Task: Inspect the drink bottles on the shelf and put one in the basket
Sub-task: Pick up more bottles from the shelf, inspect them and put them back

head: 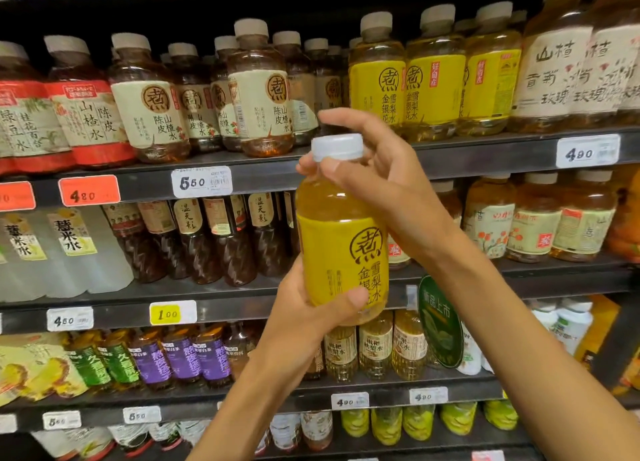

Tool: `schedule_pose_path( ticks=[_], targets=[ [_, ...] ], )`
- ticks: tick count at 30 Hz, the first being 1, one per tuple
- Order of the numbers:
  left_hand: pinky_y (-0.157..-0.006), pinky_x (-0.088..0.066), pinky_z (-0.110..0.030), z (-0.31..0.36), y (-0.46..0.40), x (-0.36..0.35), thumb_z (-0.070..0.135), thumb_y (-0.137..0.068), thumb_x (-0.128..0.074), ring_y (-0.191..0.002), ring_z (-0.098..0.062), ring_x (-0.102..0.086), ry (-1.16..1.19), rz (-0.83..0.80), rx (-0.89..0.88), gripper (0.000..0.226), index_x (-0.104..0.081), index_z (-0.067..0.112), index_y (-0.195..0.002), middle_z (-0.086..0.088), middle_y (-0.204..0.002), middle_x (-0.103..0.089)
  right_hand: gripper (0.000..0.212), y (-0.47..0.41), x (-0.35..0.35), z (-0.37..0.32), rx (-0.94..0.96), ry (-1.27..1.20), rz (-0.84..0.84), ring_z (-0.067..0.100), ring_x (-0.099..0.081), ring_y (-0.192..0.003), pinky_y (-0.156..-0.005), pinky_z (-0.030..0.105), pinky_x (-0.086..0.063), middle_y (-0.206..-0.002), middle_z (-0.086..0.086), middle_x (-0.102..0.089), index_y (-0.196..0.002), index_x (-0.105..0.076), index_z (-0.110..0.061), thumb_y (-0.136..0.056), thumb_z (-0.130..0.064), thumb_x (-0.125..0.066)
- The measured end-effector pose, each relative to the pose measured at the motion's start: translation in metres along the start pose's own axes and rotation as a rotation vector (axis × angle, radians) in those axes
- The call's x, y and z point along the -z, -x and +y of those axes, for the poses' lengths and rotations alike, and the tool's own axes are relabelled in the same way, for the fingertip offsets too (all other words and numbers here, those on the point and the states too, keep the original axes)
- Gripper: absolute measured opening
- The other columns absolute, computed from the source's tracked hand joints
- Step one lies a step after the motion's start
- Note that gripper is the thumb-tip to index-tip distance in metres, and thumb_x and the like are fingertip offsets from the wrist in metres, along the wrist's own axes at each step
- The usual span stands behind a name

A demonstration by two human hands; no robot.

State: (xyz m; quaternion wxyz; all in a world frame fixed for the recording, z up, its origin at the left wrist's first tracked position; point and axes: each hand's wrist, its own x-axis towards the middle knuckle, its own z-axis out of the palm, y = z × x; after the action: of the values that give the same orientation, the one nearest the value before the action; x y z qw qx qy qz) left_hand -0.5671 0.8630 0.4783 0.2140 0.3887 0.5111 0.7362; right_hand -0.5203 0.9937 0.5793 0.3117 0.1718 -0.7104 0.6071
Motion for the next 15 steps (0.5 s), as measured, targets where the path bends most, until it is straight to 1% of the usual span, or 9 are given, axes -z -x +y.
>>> schedule_pose_path(
  ticks=[3, 5, 6, 8, 10, 11, 13, 15],
  targets=[
    [-0.074, -0.057, -0.027, -0.006, 0.0, 0.003, 0.038, -0.056, -0.089, -0.097, -0.022, -0.071, -0.052, 0.031, -0.094, 0.073, -0.057, 0.022, -0.12, -0.006, -0.108, -0.073, 0.046, 0.004, 0.002, -0.001, 0.044, 0.012, -0.03, 0.023, -0.061, -0.114, -0.096, 0.042, -0.051, -0.123, 0.011, -0.064, -0.127, -0.049, -0.016, -0.082, -0.015, -0.063],
    [-0.073, -0.056, -0.024, -0.007, -0.002, 0.006, 0.03, -0.058, -0.084, -0.094, -0.02, -0.071, -0.113, 0.047, -0.142, 0.059, -0.062, 0.034, -0.112, -0.003, -0.106, -0.073, 0.043, 0.007, 0.007, 0.0, 0.045, 0.026, -0.055, 0.023, -0.059, -0.117, -0.096, 0.039, -0.051, -0.126, 0.01, -0.061, -0.124, -0.052, -0.016, -0.082, -0.017, -0.064],
    [-0.073, -0.056, -0.023, -0.006, -0.003, 0.006, 0.028, -0.057, -0.083, -0.094, -0.018, -0.071, -0.148, 0.05, -0.167, 0.057, -0.063, 0.04, -0.109, 0.0, -0.106, -0.073, 0.041, 0.009, 0.009, 0.0, 0.034, 0.008, -0.078, 0.024, -0.06, -0.115, -0.094, 0.038, -0.052, -0.124, 0.011, -0.062, -0.12, -0.056, -0.015, -0.081, -0.019, -0.066],
    [-0.075, -0.055, -0.019, -0.004, -0.005, 0.006, 0.026, -0.058, -0.083, -0.098, -0.014, -0.07, -0.219, 0.048, -0.225, 0.059, -0.061, 0.046, -0.109, 0.004, -0.109, -0.072, 0.037, 0.015, 0.01, 0.002, 0.024, -0.058, -0.127, 0.024, -0.063, -0.11, -0.09, 0.036, -0.053, -0.115, 0.006, -0.068, -0.115, -0.061, -0.015, -0.079, -0.024, -0.064],
    [-0.078, -0.054, -0.016, -0.004, -0.008, 0.006, 0.023, -0.061, -0.083, -0.102, -0.01, -0.068, -0.271, 0.05, -0.27, 0.063, -0.057, 0.046, -0.113, 0.009, -0.112, -0.07, 0.038, 0.019, 0.007, 0.0, 0.074, -0.054, -0.151, 0.021, -0.063, -0.108, -0.09, 0.033, -0.051, -0.11, 0.001, -0.069, -0.114, -0.062, -0.013, -0.078, -0.022, -0.063],
    [-0.08, -0.053, -0.016, -0.005, -0.01, 0.007, 0.022, -0.062, -0.083, -0.104, -0.009, -0.067, -0.298, 0.063, -0.289, 0.064, -0.056, 0.044, -0.116, 0.01, -0.114, -0.069, 0.038, 0.02, 0.006, -0.001, 0.116, -0.015, -0.158, 0.02, -0.063, -0.109, -0.091, 0.032, -0.05, -0.11, 0.002, -0.068, -0.115, -0.061, -0.012, -0.078, -0.019, -0.064],
    [-0.087, -0.051, -0.018, -0.007, -0.015, 0.01, 0.022, -0.064, -0.083, -0.111, -0.011, -0.063, -0.341, 0.104, -0.32, 0.068, -0.052, 0.038, -0.123, 0.007, -0.12, -0.066, 0.04, 0.021, 0.003, -0.001, 0.198, 0.091, -0.15, 0.02, -0.062, -0.109, -0.093, 0.034, -0.049, -0.111, 0.004, -0.066, -0.116, -0.06, -0.01, -0.077, -0.016, -0.066],
    [-0.092, -0.048, -0.02, -0.009, -0.019, 0.011, 0.021, -0.067, -0.082, -0.118, -0.013, -0.058, -0.376, 0.128, -0.347, 0.073, -0.046, 0.038, -0.129, 0.008, -0.126, -0.061, 0.04, 0.022, 0.003, 0.0, 0.253, 0.17, -0.117, 0.017, -0.061, -0.108, -0.093, 0.033, -0.048, -0.111, 0.006, -0.065, -0.115, -0.06, -0.008, -0.077, -0.015, -0.069]
  ],
)
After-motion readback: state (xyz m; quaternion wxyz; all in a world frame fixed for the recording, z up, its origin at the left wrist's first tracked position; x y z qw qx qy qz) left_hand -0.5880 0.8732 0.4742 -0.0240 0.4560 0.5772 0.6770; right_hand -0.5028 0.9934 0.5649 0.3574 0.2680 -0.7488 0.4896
